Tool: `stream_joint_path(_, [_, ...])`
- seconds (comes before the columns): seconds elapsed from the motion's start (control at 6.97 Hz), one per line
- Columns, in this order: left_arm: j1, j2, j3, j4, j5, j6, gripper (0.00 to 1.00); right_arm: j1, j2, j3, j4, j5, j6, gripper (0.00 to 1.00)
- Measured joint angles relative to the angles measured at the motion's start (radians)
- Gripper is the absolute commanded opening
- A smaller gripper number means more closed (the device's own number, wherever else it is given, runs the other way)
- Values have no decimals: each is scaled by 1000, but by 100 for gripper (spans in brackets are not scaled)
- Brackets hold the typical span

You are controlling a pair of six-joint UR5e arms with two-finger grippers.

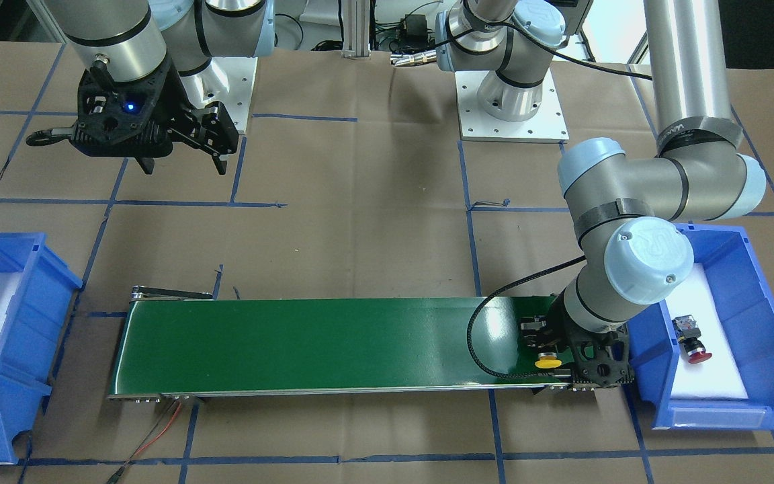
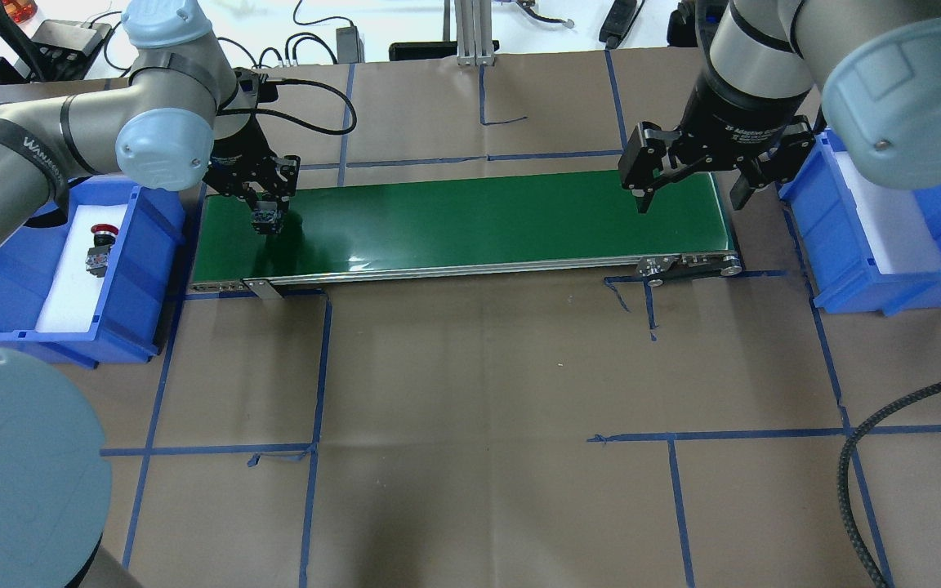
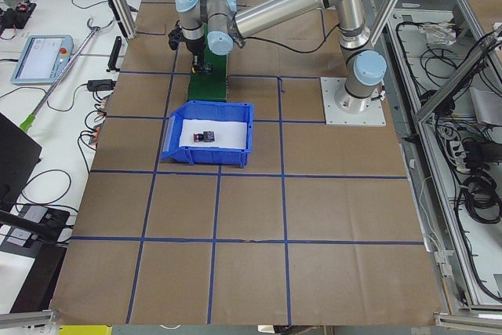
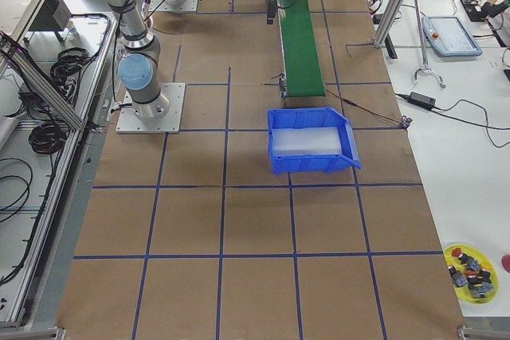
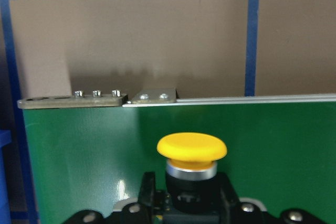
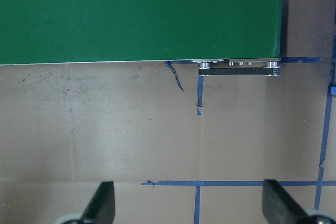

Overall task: Transport two buttons from left to right
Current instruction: 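Carry the yellow button to the conveyor and set it down with the left gripper, then raise the left gripper and move it back over the blue bin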

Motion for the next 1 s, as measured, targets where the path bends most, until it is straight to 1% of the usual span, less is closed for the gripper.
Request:
stream_joint_path(0.14, [0, 5, -14, 7, -1, -23, 4, 0, 0, 0, 0, 0, 1, 100])
stream_joint_path(0.29, [0, 8, -25, 10, -2, -61, 20, 0, 0, 0, 0, 0, 2, 100])
stream_joint_path(0.43, [0, 9, -33, 11, -2, -85, 99, 0, 0, 0, 0, -1, 3, 100])
stream_joint_path(0.72, [3, 13, -33, 13, -4, -95, 100, 0, 0, 0, 0, -1, 4, 100])
stream_joint_path(1.0, [8, 31, -2, 10, -1, -85, 100, 0, 0, 0, 0, 0, 5, 100])
